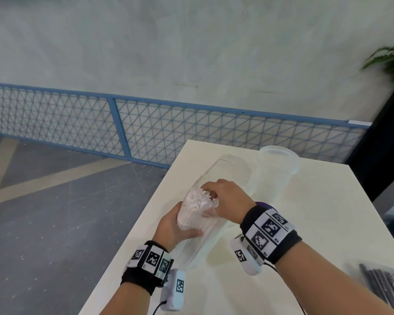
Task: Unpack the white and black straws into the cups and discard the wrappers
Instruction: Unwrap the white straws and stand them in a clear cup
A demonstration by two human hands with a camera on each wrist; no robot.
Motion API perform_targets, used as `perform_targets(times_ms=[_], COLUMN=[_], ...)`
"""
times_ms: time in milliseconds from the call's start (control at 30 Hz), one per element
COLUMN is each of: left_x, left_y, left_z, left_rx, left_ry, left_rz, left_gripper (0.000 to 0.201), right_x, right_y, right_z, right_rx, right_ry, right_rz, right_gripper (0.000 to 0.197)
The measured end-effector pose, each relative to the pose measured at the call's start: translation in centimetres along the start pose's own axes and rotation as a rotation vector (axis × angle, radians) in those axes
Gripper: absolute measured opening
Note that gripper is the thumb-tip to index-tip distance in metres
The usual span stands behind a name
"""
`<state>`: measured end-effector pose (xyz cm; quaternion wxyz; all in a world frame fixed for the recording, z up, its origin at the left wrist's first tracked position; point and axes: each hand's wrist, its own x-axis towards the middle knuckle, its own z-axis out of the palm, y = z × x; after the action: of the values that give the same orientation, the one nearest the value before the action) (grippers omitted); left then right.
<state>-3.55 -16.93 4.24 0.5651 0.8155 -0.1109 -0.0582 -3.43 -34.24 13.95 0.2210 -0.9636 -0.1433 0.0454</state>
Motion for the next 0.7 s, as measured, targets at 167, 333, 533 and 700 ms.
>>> perform_targets(times_ms=[167, 333, 533, 700], left_x=[0.0, 0.1, 0.1, 0.5], left_y=[-0.2, 0.0, -0.8, -1.2], left_z=[-0.2, -0.6, -0.7, -0.8], left_rx=[-0.02, -0.03, -0.081, -0.08], left_ry=[0.003, -0.041, -0.01, -0.008], left_rz=[0.008, 0.012, -0.034, -0.064], left_gripper=[0.061, 0.069, 0.064, 0.061], right_x=[0.3, 0.5, 1.2, 1.8], right_y=[-0.4, -0.7, -1.1, -0.9], right_z=[0.7, 0.8, 1.3, 0.9], right_rx=[-0.071, -0.075, 0.028, 0.016], right_ry=[0.023, 0.02, 0.081, 0.106], right_rz=[-0.061, -0.118, -0.11, -0.098], right_gripper=[0.06, 0.059, 0.039, 0.037])
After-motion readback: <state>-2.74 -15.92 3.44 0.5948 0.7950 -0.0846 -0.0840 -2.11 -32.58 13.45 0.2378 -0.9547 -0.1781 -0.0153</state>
